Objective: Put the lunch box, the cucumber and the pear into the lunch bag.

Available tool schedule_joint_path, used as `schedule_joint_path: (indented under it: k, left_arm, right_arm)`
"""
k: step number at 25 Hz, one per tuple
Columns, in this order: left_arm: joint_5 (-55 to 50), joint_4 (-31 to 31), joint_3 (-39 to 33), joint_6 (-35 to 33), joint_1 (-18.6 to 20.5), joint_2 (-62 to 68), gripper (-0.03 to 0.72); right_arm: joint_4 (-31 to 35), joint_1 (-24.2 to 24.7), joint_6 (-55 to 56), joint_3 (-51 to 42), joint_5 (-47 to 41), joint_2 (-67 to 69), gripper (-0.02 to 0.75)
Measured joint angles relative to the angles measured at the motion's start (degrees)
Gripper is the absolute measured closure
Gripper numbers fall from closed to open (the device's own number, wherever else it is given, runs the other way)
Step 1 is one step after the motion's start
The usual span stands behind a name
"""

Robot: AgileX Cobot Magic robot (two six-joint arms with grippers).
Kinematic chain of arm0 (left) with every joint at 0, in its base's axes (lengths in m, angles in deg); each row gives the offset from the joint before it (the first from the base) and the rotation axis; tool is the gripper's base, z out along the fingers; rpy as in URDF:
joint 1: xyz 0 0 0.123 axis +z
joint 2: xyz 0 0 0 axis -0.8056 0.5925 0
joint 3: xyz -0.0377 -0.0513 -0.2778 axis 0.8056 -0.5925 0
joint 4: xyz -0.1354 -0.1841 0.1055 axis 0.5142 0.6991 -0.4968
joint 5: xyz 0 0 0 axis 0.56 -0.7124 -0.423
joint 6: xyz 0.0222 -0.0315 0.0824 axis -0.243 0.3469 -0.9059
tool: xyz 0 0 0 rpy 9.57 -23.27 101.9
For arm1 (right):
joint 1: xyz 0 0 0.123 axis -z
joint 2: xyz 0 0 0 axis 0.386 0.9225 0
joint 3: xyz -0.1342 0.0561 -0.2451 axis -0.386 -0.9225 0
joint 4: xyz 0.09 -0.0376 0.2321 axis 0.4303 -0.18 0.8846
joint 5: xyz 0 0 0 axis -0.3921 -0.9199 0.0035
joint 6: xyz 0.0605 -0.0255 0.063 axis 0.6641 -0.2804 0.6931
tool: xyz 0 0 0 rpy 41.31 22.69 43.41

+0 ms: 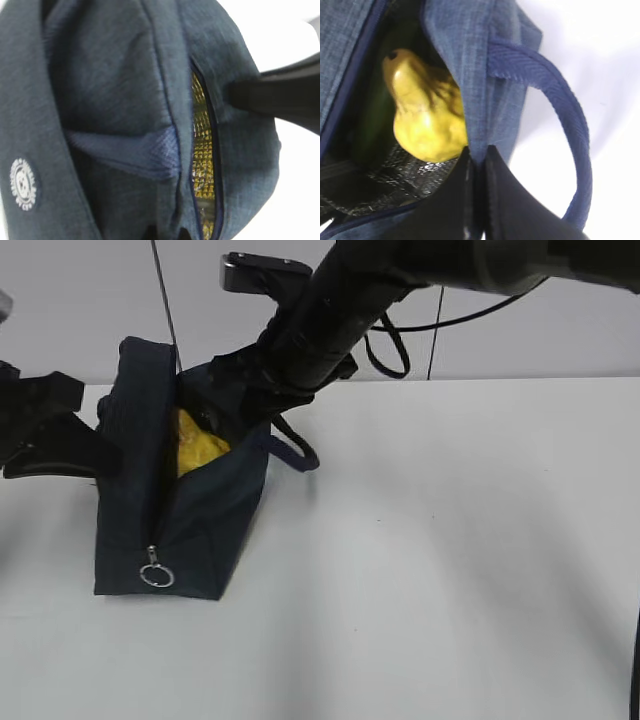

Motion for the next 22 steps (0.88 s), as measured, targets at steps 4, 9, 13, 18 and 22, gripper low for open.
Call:
schedule_joint_path:
  k: [4,9,13,18,22]
  left_arm:
    - [2.91,2.19,0.00,-0.12,-6.12,0.00,0.685]
    - [8.17,3.80,0.00,-0.12,-14.01,0.00,0.685]
    - [11.93,6.34,0.00,-0.12,-19.29,0.00,0.685]
    - [13.54,9.05,0.00,-0.12,-24.09,3.07,0.685]
    - [13.54,9.35,0.00,-0.15,-25.12,4.72,0.685]
  right_arm:
    - [-12.46,0.00,4.06,1.66,-7.35,-1.75,0.733]
    - [-24.49,0.00,7.19,1.80,-14.95,-3.47,0.733]
    - [-31.00,0.00,8.05,1.80,-19.28,-4.77,0.734]
    - [-34.73,0.00,9.07,1.80,-20.12,-5.38,0.734]
    - [-32.87,0.00,9.31,1.80,-20.12,-5.38,0.734]
